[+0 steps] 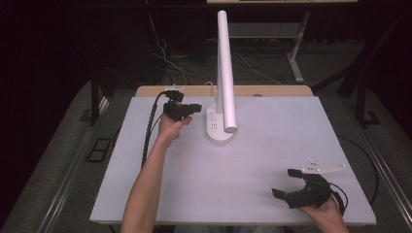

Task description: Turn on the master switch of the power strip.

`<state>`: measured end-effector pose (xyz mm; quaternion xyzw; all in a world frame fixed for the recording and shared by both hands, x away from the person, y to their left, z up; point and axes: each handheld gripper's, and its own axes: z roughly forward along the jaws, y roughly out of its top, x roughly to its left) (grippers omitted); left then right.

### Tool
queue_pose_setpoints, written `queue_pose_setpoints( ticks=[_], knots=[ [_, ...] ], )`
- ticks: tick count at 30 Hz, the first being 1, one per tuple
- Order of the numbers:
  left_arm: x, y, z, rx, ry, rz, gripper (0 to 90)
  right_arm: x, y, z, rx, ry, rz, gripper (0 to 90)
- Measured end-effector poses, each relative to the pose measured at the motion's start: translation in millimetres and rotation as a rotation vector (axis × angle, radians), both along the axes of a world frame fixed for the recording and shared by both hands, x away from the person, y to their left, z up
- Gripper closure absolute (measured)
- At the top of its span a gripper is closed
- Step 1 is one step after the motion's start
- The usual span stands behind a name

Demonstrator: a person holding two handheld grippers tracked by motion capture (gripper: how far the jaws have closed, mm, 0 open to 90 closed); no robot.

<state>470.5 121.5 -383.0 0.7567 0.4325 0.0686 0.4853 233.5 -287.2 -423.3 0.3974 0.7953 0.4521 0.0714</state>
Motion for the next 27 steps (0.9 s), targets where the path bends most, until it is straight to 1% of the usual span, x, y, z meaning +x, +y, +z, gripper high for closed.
queue_pose_setpoints(
  ticks=[2,4,7,12,15,18,19,20,21,22,23,26,27],
  knots=[
    [-3.7,2.9,1.8,0.004,-0.006,0.000,76.3,-0.1,0.4,0.2,0.000,0.000,0.001,0.1],
    [-7.6,5.1,3.3,-0.009,-0.016,0.004,76.2,-0.3,0.6,0.4,0.001,0.002,0.001,0.1],
    [-13.9,7.9,5.4,-0.003,-0.026,0.004,77.2,-0.4,0.7,0.4,0.001,0.002,0.002,0.1],
    [-25.2,13.6,8.3,-0.019,-0.041,-0.001,77.5,-0.6,0.7,0.4,0.002,0.003,-0.001,0.1],
    [-34.6,17.1,10.0,-0.015,-0.051,-0.008,75.5,-0.7,0.6,0.5,0.003,0.003,0.000,0.1],
    [-45.0,21.4,11.3,-0.024,-0.059,-0.019,71.9,-0.8,0.7,0.5,0.003,0.002,0.000,0.1],
    [-48.3,23.1,11.6,-0.024,-0.068,-0.025,69.0,-0.9,0.8,0.5,0.004,0.001,0.000,0.1],
    [-52.0,24.6,12.2,-0.031,-0.063,-0.025,63.9,-1.0,0.9,0.5,0.004,0.001,-0.001,0.1],
    [-54.8,26.7,12.5,-0.028,-0.067,-0.035,58.4,-1.1,0.9,0.5,0.004,-0.001,-0.001,0.1],
    [-58.6,27.9,13.1,-0.030,-0.061,-0.031,52.7,-1.2,0.9,0.7,0.005,0.000,-0.003,0.1],
    [-61.7,29.6,13.6,-0.025,-0.069,-0.034,47.7,-1.2,0.9,0.7,0.005,-0.001,-0.003,0.1],
    [-73.4,36.0,14.8,-0.036,-0.067,-0.025,37.4,-1.2,1.0,0.8,0.005,-0.003,-0.002,0.1],
    [-76.1,38.8,14.8,-0.039,-0.073,-0.035,34.9,-1.3,1.1,0.8,0.005,-0.003,-0.003,0.2]
  ],
)
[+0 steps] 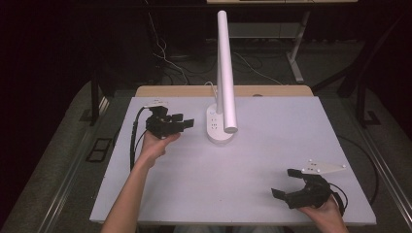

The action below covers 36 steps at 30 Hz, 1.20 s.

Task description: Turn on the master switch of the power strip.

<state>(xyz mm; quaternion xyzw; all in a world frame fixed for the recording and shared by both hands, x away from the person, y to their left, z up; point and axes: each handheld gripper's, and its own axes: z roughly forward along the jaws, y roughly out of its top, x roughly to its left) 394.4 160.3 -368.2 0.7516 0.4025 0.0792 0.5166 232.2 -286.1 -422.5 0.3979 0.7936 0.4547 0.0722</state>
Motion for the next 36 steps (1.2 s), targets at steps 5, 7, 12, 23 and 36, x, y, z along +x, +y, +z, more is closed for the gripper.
queue_pose_setpoints(
  ticks=[5,7,12,23,36],
  knots=[
    [-17.0,9.2,-1.4,-0.025,0.007,-0.020,18.5,-0.3,0.6,0.1,0.000,0.000,0.003,0.1],
    [-24.0,11.6,-2.1,-0.027,0.003,-0.025,13.9,-0.3,0.9,0.2,0.000,0.000,0.004,0.1],
    [-39.3,12.9,-4.1,-0.018,0.016,-0.045,0.0,-0.6,1.8,0.6,-0.001,-0.003,0.006,0.1],
    [-75.4,16.2,-15.2,-0.018,-0.014,-0.058,0.0,-1.0,2.1,0.5,-0.001,-0.007,0.008,0.1],
    [-111.6,10.3,-38.1,0.007,-0.021,-0.090,0.0,-1.7,2.4,0.4,-0.002,0.007,0.004,0.1]
  ],
)
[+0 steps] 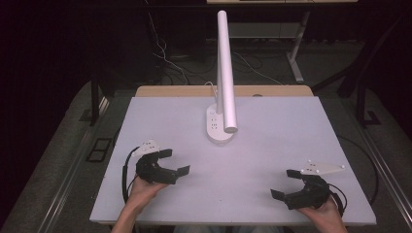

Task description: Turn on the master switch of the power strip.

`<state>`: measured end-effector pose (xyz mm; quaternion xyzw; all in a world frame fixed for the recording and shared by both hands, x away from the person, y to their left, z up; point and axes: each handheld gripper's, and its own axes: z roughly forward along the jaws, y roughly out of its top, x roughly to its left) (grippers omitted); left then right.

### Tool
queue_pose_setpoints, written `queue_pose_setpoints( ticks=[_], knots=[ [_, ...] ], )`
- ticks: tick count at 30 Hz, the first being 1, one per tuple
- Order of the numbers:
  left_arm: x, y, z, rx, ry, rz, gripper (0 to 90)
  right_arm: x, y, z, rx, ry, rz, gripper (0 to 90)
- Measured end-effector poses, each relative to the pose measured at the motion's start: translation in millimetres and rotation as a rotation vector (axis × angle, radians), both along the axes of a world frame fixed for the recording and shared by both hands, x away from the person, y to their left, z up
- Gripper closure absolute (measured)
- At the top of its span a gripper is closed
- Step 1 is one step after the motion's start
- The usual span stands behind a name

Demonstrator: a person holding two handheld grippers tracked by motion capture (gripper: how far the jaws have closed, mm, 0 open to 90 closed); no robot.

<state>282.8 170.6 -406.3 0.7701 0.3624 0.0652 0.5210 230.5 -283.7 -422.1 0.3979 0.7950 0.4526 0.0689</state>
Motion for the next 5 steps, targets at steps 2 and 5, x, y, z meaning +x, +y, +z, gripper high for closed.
queue_pose_setpoints(
  ticks=[2,5],
  knots=[
    [-4.4,-1.3,-2.5,0.010,-0.001,-0.009,0.0,0.3,-0.3,-0.2,-0.001,-0.002,0.001,0.1],
    [-9.0,-2.8,-5.7,0.019,-0.003,-0.018,0.0,0.5,-0.3,-0.2,0.000,0.003,0.001,0.1]
  ],
)
